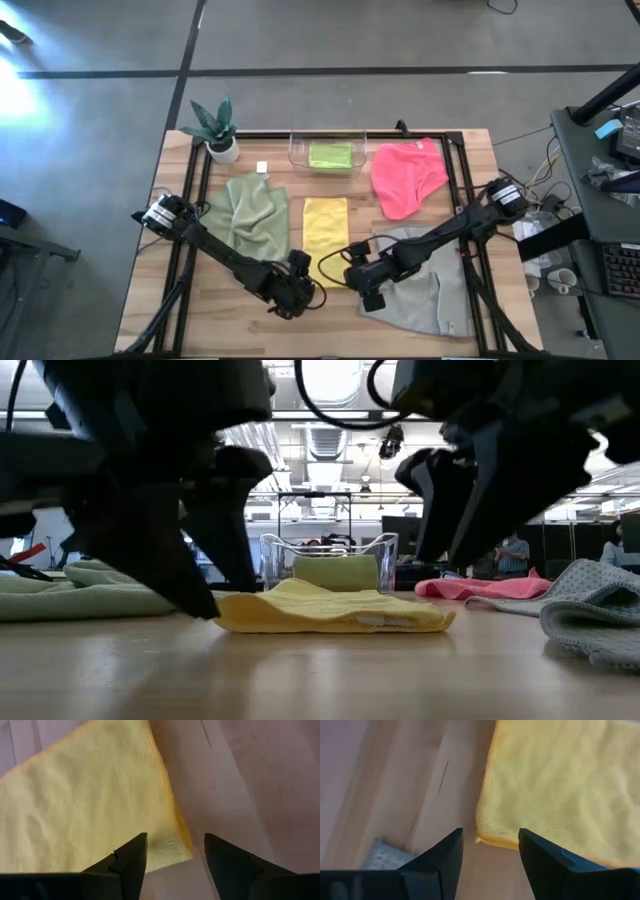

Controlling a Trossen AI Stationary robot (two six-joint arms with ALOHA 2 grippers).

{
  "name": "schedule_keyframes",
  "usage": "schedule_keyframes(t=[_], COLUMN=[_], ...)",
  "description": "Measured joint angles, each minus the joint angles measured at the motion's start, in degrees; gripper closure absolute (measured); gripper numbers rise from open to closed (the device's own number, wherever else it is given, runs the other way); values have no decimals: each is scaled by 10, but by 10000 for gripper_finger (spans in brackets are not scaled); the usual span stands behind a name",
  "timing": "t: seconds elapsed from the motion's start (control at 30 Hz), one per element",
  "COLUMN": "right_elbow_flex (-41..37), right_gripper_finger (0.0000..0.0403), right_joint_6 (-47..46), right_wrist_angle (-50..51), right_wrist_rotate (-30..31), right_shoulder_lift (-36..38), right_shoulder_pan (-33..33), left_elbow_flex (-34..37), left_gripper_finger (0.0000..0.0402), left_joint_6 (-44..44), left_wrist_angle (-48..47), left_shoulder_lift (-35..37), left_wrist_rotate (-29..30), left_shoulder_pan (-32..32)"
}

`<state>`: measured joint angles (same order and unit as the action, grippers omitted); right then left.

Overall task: Fold microfiber towels
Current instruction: Fold the yellow microfiber cloth

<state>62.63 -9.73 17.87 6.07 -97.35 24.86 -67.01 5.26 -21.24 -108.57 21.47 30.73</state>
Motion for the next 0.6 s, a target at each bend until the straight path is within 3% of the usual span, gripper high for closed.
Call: schedule_keyframes(t=[0.6], right_elbow_flex=[-2], right_gripper_finger=[223], right_joint_6=[40], right_wrist_angle=[-37], right_wrist_rotate=[5], right_shoulder_lift=[-57], right_shoulder_pan=[-6], left_elbow_flex=[44], left_gripper_finger=[220], left_joint_6=[3], left_wrist_angle=[68], left_shoulder_lift=[2], left_wrist_rotate=[1], left_shoulder_pan=[-19])
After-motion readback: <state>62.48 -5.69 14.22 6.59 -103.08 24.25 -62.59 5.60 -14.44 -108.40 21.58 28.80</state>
